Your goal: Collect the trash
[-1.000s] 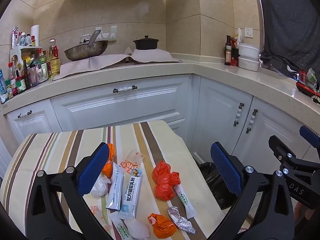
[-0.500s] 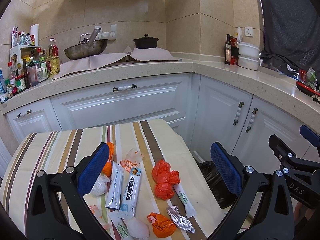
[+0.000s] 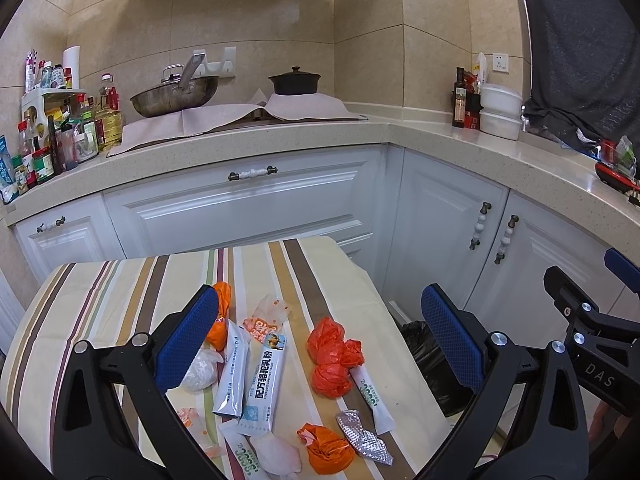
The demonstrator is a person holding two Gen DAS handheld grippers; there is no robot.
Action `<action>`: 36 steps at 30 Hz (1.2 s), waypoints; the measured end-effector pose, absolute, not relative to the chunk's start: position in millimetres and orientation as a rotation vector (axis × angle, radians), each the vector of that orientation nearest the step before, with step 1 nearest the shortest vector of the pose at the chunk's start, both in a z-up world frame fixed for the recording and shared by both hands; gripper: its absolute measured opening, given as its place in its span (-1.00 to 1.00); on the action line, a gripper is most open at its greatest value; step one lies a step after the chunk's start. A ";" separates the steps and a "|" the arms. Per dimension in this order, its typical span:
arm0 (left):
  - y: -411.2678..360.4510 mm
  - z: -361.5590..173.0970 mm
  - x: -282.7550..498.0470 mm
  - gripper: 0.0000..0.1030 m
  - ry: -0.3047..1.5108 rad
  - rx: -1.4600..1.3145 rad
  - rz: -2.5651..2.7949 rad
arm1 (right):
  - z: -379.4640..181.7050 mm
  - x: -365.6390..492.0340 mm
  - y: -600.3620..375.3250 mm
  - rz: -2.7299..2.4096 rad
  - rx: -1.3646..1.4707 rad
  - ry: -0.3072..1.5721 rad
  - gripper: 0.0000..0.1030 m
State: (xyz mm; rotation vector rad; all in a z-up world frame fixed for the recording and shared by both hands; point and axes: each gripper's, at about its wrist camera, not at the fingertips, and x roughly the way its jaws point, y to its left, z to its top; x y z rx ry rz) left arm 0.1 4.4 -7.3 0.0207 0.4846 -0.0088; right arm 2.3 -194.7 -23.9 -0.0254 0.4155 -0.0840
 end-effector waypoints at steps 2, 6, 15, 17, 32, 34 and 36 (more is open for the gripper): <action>4.3 -7.2 0.2 0.92 0.484 0.021 -0.008 | -23.2 1.8 -194.4 -0.085 -0.027 0.413 0.87; 4.7 -7.3 0.0 0.92 0.485 0.018 -0.009 | -22.9 1.9 -193.8 -0.085 -0.028 0.414 0.87; 5.1 -7.3 0.2 0.92 0.486 0.022 -0.008 | -22.1 2.2 -193.9 -0.086 -0.029 0.413 0.87; 5.3 -7.1 0.1 0.92 0.486 0.020 -0.009 | -21.7 2.0 -193.2 -0.086 -0.030 0.413 0.87; 8.2 -7.4 -0.9 0.92 0.486 0.020 -0.008 | -20.4 1.4 -192.3 -0.085 -0.031 0.414 0.87; 9.3 -8.0 -1.6 0.92 0.488 0.018 -0.009 | -20.0 1.4 -192.1 -0.084 -0.031 0.414 0.87; 9.2 -8.0 -1.9 0.92 0.488 0.019 -0.008 | -19.1 1.9 -191.8 -0.084 -0.032 0.414 0.87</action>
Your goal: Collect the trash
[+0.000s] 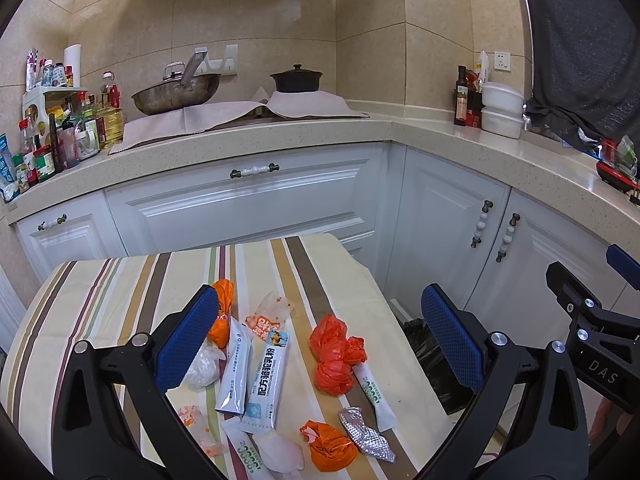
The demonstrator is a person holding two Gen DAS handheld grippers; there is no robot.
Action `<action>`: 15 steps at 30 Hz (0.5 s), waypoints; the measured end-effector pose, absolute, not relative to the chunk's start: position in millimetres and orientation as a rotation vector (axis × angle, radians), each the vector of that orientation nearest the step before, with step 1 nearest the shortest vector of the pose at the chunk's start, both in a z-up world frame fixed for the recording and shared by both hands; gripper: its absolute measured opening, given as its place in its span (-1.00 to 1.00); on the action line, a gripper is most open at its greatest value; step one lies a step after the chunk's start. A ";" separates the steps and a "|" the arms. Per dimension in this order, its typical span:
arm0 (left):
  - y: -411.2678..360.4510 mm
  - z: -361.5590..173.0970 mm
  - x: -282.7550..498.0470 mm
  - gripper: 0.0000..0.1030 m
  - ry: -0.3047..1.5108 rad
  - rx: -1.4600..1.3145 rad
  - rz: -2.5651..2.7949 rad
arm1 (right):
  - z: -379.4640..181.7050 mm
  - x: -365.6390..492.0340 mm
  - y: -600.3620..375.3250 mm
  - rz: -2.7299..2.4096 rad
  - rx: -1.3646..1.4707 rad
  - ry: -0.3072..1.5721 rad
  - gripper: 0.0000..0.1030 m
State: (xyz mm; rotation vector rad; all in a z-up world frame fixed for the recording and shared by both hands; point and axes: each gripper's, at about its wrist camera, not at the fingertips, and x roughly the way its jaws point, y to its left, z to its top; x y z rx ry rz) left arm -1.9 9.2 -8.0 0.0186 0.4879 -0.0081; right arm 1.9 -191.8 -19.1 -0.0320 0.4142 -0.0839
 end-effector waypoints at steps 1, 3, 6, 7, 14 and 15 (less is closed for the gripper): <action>9.2 -8.0 -1.9 0.92 0.488 0.019 -0.008 | -18.9 1.9 -191.9 -0.084 -0.032 0.414 0.87; 9.7 -8.1 -2.3 0.92 0.488 0.019 -0.009 | -18.7 2.0 -192.1 -0.084 -0.030 0.414 0.87; 9.6 -7.9 -2.2 0.92 0.487 0.019 -0.008 | -18.8 2.0 -191.8 -0.083 -0.032 0.415 0.87; 9.1 -7.4 -1.5 0.92 0.488 0.018 -0.008 | -19.3 1.8 -191.8 -0.083 -0.032 0.414 0.87; 10.9 -8.7 -2.1 0.92 0.490 0.014 -0.020 | -19.9 2.2 -191.4 -0.082 -0.031 0.415 0.87; 12.4 -10.2 -1.9 0.92 0.492 0.015 -0.020 | -19.9 3.0 -190.1 -0.080 -0.031 0.418 0.87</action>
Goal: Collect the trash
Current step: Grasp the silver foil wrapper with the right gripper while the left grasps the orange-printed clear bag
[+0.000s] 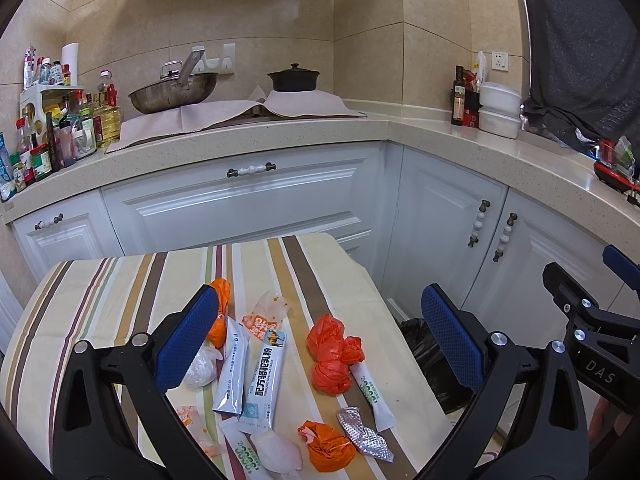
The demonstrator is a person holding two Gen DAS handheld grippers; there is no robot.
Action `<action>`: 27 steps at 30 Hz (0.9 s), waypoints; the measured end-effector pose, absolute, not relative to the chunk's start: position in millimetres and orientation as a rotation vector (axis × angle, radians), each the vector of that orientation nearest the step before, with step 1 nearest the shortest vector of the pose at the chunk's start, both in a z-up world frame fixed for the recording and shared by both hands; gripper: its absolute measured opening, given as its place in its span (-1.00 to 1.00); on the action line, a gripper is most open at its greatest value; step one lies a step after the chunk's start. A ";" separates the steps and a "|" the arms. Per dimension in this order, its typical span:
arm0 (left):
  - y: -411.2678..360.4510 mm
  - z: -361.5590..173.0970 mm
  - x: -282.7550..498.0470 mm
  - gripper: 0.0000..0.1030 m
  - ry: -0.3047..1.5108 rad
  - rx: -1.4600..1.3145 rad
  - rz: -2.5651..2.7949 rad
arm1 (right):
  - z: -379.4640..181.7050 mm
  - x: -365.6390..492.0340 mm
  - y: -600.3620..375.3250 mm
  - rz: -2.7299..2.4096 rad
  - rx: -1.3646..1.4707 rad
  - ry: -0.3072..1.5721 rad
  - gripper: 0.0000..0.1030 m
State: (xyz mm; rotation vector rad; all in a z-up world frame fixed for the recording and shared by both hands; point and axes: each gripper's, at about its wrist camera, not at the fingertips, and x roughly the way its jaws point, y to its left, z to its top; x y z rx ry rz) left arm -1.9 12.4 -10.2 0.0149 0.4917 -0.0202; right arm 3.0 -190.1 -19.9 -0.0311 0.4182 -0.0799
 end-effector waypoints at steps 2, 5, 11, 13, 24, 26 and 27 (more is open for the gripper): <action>16.5 -14.8 0.2 0.92 0.498 0.012 -0.020 | -23.3 4.1 -188.1 -0.069 -0.027 0.422 0.87; 28.8 -26.7 4.2 0.92 0.539 0.010 -0.004 | -35.9 6.1 -181.8 -0.036 -0.026 0.440 0.87; 66.8 -58.6 -0.7 0.92 0.626 0.017 0.074 | -75.9 7.5 -157.2 0.066 -0.052 0.517 0.87; 78.3 -69.8 -7.0 0.91 0.651 0.029 0.101 | -89.7 3.9 -145.7 0.118 -0.056 0.539 0.87; 129.2 -111.1 -39.6 0.55 0.761 -0.023 0.194 | -144.3 -18.2 -104.5 0.329 -0.083 0.652 0.03; 131.0 -116.6 -45.7 0.55 0.775 -0.035 0.195 | -149.8 -21.2 -99.0 0.366 -0.083 0.664 0.00; 131.0 -119.0 -48.0 0.55 0.775 -0.035 0.196 | -151.1 -22.4 -97.2 0.376 -0.086 0.663 -0.02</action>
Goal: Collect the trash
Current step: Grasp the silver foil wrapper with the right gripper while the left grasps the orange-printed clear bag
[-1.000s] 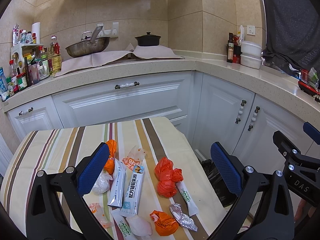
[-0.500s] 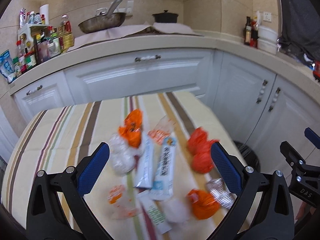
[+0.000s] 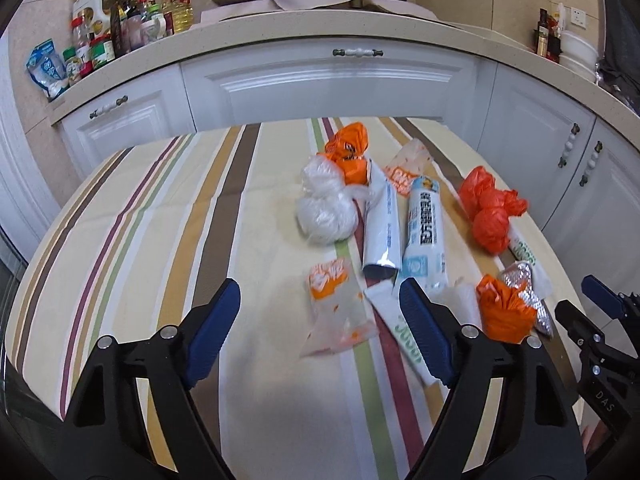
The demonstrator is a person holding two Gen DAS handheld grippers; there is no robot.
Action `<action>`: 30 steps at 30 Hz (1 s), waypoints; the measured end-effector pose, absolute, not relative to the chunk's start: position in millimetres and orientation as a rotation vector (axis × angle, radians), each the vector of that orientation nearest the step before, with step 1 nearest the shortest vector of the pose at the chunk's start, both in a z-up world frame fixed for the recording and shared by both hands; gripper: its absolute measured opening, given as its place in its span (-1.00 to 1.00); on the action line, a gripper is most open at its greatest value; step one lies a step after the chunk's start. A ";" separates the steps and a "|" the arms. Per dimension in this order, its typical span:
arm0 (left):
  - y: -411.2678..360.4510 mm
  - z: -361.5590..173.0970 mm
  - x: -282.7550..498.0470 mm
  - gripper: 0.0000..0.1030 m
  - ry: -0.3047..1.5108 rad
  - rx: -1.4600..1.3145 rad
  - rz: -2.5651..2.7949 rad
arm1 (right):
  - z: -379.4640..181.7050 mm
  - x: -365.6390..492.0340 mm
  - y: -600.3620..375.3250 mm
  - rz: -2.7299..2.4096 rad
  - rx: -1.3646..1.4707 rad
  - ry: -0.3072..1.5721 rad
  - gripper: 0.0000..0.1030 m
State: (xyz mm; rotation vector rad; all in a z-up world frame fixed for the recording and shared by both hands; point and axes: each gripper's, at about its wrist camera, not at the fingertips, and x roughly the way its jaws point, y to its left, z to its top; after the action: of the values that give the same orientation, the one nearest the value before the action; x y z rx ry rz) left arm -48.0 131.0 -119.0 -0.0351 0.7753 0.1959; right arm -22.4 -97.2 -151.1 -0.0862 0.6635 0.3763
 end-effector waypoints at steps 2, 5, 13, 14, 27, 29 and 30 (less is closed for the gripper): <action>130.4 -122.4 -51.1 0.54 0.781 -0.040 0.189 | -154.9 -24.8 -89.1 0.399 -0.110 0.667 -0.07; 128.7 -128.5 -53.9 0.50 0.795 -0.045 0.177 | -162.1 -26.1 -81.0 0.410 -0.135 0.684 -0.18; 133.3 -142.5 -54.2 0.38 0.829 -0.055 0.176 | -173.1 -23.5 -78.9 0.423 -0.135 0.717 -0.49; 134.6 -144.0 -52.9 0.37 0.832 -0.058 0.178 | -172.7 -22.7 -79.2 0.427 -0.133 0.719 -0.57; 136.7 -163.5 -34.3 -0.18 0.850 -0.051 0.160 | -172.1 -23.6 -81.1 0.429 -0.130 0.700 -0.80; 135.0 -166.6 -33.5 -0.43 0.858 -0.038 0.150 | -172.2 -23.7 -82.3 0.426 -0.127 0.699 -0.80; 134.6 -167.8 -33.5 -0.44 0.861 -0.035 0.145 | -172.3 -24.0 -82.6 0.425 -0.127 0.698 -0.80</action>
State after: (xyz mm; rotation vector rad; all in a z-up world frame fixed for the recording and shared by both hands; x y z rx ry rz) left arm -33.5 134.6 -167.8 -0.0355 0.8613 0.1446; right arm -24.0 -82.6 -172.3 -0.1274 0.6980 0.4252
